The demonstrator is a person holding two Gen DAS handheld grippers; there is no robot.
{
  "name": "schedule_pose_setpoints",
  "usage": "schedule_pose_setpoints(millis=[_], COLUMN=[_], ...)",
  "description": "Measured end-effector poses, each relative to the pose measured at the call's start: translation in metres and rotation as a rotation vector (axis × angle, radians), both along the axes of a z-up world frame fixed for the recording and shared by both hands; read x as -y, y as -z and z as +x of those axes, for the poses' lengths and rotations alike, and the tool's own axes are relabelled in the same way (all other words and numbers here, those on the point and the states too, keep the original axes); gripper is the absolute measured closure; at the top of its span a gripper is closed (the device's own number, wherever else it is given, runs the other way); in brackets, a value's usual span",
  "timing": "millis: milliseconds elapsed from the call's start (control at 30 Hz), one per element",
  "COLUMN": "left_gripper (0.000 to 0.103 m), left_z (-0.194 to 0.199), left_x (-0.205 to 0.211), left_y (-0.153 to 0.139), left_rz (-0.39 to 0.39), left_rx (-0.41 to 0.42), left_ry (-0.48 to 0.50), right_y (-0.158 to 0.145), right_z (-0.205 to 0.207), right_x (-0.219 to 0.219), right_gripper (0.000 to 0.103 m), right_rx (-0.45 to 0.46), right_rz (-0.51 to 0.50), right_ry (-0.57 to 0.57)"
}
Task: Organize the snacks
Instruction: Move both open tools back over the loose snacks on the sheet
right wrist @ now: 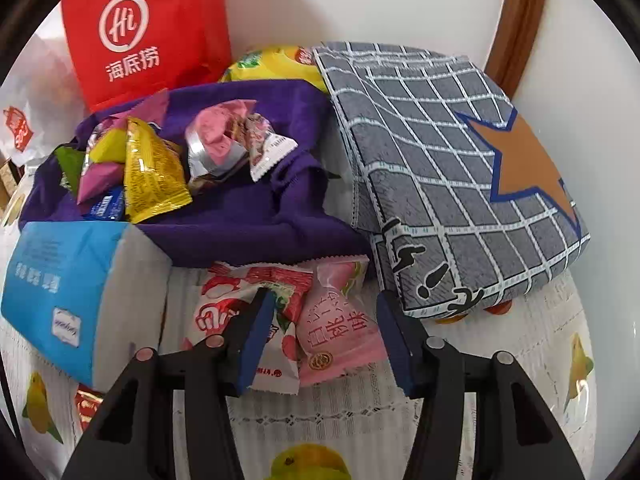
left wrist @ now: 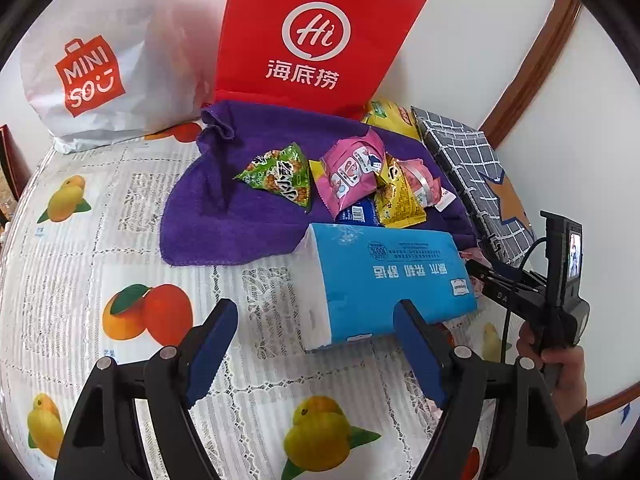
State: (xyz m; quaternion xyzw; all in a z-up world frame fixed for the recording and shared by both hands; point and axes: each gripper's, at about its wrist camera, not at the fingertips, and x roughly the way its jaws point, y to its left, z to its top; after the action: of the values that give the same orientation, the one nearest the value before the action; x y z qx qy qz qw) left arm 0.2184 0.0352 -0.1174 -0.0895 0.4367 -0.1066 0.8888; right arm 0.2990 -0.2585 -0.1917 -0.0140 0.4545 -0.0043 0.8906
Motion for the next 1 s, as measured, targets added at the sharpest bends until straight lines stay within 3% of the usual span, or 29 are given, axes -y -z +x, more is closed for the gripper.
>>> schedule_pose_setpoints(millis=[200,333,367,467,733,833,1000], left_gripper=[0.025,0.025,0.025,0.025,0.025,0.025,0.025], left_z=[0.001,-0.001,-0.002,-0.006,-0.029,-0.037,-0.052], left_x=[0.0,-0.002,-0.002,-0.003,-0.002,0.003,0.015], left_y=[0.004,0.003,0.002,-0.001,-0.012,-0.016,-0.023], left_rz=[-0.009,-0.008,-0.009,-0.002,0.01,0.007,0.025], left_rx=[-0.007,-0.008,-0.007,-0.003,0.019,0.022,0.042], left_ry=[0.003,-0.003,-0.005,-0.016,-0.034,-0.033,-0.017], right_y=[0.0,-0.006,-0.007,-0.009,-0.021,-0.025,-0.026], right_z=[-0.001,-0.006,-0.008,-0.013,-0.048,-0.064,-0.082], right_x=[-0.002,0.001,0.003,0.009,0.012,0.013,0.016], right_gripper=[0.052,0.08,0.082,0.084,0.088,0.102,0.1], right_rx=[0.009,0.021,0.019,0.006,0.036,0.036,0.032], right_rz=[-0.017,-0.029,-0.01,0.05,0.072,0.088,0.106], right_ry=[-0.004,0.013,0.012,0.009,-0.012,-0.031,-0.057])
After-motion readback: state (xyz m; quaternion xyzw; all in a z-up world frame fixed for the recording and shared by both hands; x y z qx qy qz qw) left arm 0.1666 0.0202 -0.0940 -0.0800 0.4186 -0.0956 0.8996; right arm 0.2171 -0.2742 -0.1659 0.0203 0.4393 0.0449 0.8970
